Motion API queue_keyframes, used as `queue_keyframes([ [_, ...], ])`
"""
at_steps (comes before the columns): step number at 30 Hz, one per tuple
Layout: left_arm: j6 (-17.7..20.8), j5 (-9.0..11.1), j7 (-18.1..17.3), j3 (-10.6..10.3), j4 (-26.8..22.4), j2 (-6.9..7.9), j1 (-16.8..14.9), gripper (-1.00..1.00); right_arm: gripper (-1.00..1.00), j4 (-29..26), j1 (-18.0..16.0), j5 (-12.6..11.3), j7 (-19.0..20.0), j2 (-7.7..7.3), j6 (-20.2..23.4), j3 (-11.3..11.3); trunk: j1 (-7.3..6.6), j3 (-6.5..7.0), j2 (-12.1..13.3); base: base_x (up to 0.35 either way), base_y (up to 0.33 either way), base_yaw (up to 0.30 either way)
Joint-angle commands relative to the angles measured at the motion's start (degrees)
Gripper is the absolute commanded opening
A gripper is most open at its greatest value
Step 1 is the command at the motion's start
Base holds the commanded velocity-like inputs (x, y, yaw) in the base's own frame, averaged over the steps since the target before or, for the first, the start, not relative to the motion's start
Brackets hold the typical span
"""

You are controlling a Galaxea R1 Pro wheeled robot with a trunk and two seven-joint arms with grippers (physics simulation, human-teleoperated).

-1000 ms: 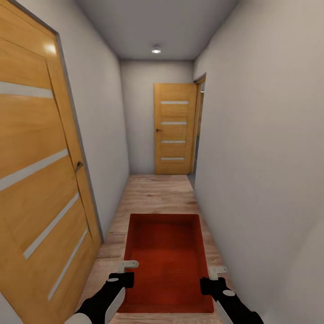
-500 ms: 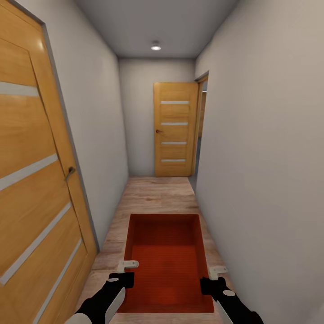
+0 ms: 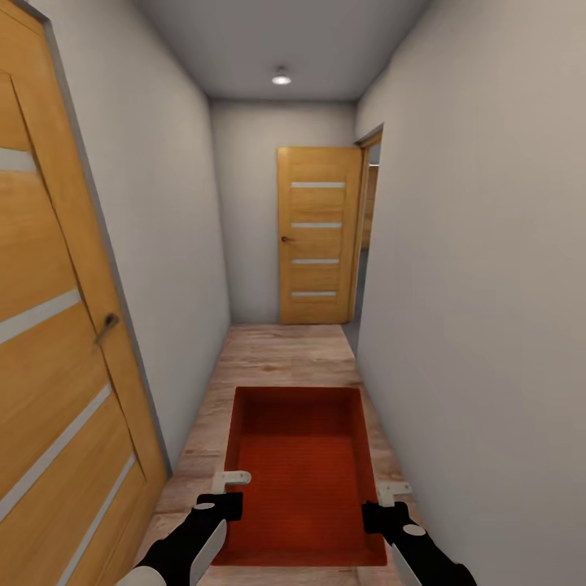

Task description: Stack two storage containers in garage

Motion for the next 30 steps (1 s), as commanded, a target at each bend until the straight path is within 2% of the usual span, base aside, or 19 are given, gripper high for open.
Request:
queue_keyframes([
  [1, 0.1, 1.2, 0.6, -3.8, -0.1, -3.52, 0.1, -1.00, -1.00, -3.2, -0.1, -1.7, -0.1, 2.60, 0.2, -0.7, 0.05, -0.03, 0.0, 0.328, 0.000, 0.000],
  [30, 0.1, 1.2, 0.5, -3.9, -0.1, -3.60, 0.1, -1.00, -1.00, -3.2, -0.1, -1.7, -0.1, 2.60, 0.3, -0.7, 0.05, -0.03, 0.0, 0.328, 0.000, 0.000],
])
